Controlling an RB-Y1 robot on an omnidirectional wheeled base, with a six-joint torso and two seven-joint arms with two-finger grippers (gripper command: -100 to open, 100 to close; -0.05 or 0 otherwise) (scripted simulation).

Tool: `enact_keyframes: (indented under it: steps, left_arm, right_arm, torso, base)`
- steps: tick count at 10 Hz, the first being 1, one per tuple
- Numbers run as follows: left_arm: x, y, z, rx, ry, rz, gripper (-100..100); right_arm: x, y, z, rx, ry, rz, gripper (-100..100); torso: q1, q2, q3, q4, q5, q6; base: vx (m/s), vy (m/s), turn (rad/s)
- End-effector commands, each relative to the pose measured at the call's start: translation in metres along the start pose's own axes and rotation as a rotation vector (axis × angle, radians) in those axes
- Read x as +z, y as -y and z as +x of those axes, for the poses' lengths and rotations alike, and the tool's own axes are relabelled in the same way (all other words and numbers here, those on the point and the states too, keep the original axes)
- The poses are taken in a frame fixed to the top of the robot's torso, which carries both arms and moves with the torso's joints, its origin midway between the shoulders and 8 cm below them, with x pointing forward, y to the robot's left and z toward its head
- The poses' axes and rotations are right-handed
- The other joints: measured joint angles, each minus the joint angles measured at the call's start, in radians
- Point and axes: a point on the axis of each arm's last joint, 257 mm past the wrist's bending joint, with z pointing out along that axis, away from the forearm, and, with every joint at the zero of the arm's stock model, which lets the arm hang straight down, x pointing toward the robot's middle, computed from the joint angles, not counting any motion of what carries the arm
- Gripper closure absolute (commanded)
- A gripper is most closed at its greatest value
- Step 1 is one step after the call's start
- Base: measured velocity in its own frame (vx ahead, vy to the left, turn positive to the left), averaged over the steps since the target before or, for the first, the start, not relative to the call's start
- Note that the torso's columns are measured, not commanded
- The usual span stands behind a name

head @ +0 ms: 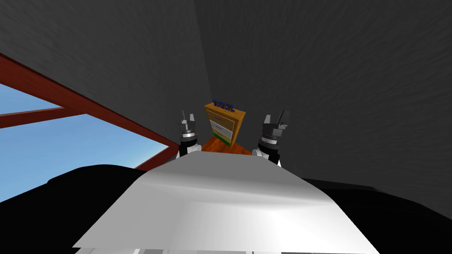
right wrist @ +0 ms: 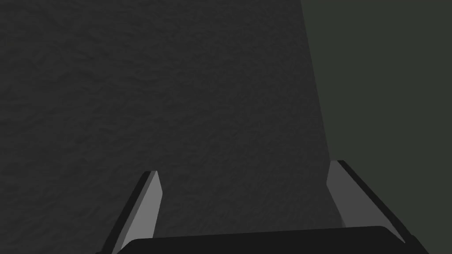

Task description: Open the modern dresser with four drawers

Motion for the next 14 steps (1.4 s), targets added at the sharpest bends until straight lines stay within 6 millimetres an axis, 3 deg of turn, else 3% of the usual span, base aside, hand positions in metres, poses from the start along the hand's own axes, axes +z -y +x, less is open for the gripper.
enact_keyframes:
  steps: [1, 9, 10, 11, 14]
  left_arm:
    - [0.0, 0.0, 0.0, 0.0, 0.0, 0.0, 0]
    - [0.0, 0.0, 0.0, 0.0, 0.0, 0.0, 0]
    - [0.001, -0.004, 0.006, 0.007, -0.04, -0.019, -100]
    - [0.001, -0.006, 0.008, 0.009, -0.057, -0.031, -100]
    - [0.003, -0.015, 0.016, 0.007, -0.098, -0.08, -100]
  right_arm:
    - [0.0, 0.0, 0.0, 0.0, 0.0, 0.0, 0]
    - [0.0, 0.0, 0.0, 0.0, 0.0, 0.0, 0]
    - [0.0, 0.0, 0.0, 0.0, 0.0, 0.0, 0]
    - [0.0, 0.0, 0.0, 0.0, 0.0, 0.0, 0]
    - [0.0, 0.0, 0.0, 0.0, 0.0, 0.0, 0]
  torso:
    - [0.0, 0.04, -0.082, 0.041, 0.0, 0.0]
    - [0.0, 0.618, -1.234, 0.617, 0.0, 0.0]
    - [0.0, 0.691, -1.382, 0.691, 0.0, 0.0]
    - [0.001, 0.724, -1.451, 0.724, 0.0, 0.0]
    - [0.0, 0.737, -1.476, 0.737, 0.0, 0.0]
  base:
    - [0.0, 0.0, 0.0]
    - [0.0, 0.0, 0.0]
    - [0.022, 0.007, -0.06]
    - [0.034, 0.008, -0.073]
    - [0.045, 0.017, -0.076]
